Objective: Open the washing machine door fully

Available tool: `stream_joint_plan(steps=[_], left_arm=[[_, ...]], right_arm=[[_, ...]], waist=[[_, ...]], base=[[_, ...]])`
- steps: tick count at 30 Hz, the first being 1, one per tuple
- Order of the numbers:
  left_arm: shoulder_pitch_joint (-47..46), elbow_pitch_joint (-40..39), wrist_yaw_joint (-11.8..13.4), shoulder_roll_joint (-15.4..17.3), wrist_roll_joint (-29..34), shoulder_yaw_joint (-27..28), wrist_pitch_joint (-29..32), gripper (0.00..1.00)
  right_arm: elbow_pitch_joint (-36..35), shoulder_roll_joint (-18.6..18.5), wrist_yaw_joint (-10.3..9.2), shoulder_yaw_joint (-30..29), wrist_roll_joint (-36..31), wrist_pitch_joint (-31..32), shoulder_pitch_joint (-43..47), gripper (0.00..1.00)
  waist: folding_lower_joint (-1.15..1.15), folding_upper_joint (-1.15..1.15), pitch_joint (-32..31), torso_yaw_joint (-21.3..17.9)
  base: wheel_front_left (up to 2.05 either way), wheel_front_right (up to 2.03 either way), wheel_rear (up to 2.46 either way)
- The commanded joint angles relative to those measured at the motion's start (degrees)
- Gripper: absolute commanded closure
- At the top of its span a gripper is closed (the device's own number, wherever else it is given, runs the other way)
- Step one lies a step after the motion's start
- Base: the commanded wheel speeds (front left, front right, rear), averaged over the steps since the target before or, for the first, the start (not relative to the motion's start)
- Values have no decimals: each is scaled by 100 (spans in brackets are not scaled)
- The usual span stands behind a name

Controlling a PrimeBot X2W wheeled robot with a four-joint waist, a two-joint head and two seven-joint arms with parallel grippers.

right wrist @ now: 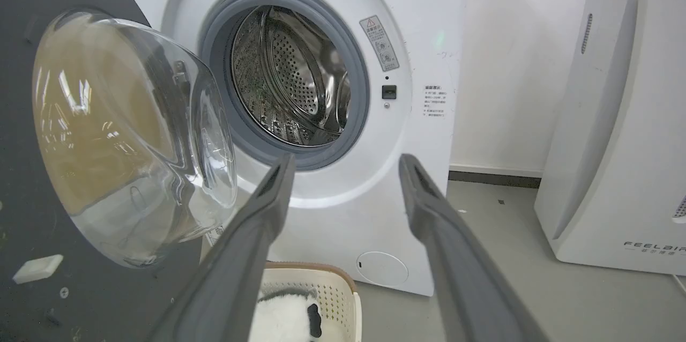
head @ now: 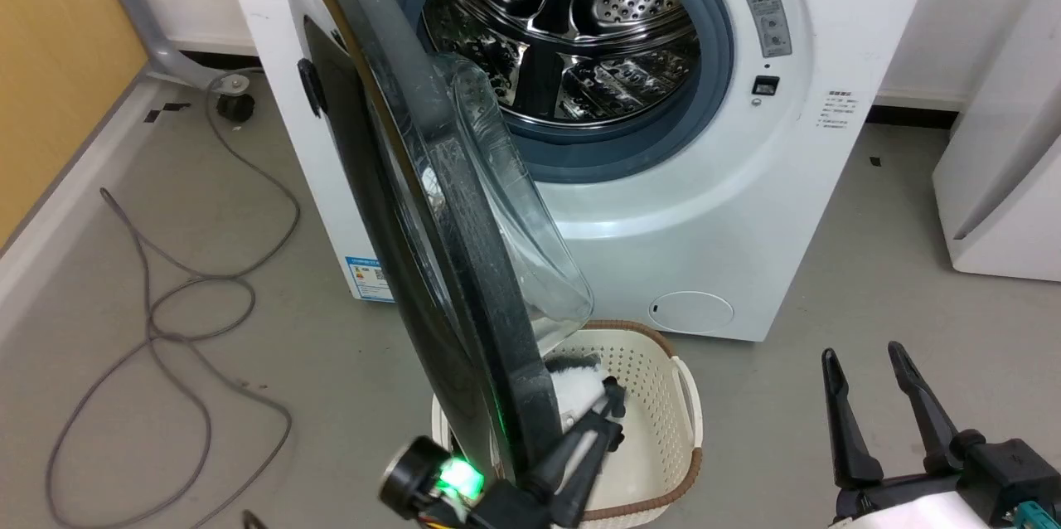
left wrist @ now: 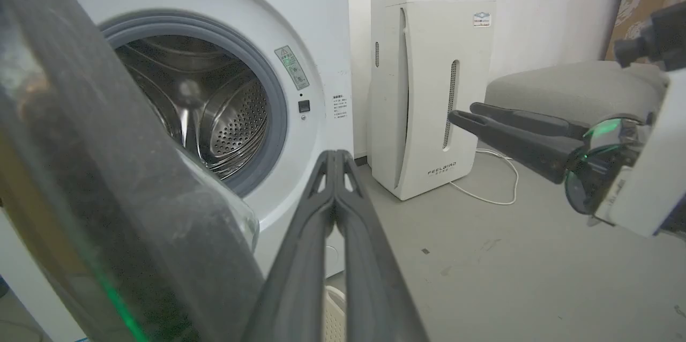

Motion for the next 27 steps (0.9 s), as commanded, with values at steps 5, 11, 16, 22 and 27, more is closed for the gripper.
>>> stream_joint_plan(steps=[5,11,16,22,27], left_arm=[[153,10,147,-10,-49,342,-32,100],[286,-11,133,8,-23,502,-32,100],[396,-91,95,0,16,513,-32,100],[466,-105,83,3,45,559,-32,100],[585,-113,129,20,39,708,-32,100]], right_arm=[[30,25,5,-53,18,-25,36,0],[52,25,5,-27,34,-25,35,0],[46,25,5,-14,49,-25,43,0],[47,25,5,-26,64,-25,51,0],[69,25,5,9,84,-25,-10,0]], waist=[[0,0,28,145],[0,0,25,363],[0,0,41,642],[0,0,79,1043],[0,0,135,1500]], base=[[0,0,0],[0,0,0],[0,0,0],[0,0,0],[0,0,0]])
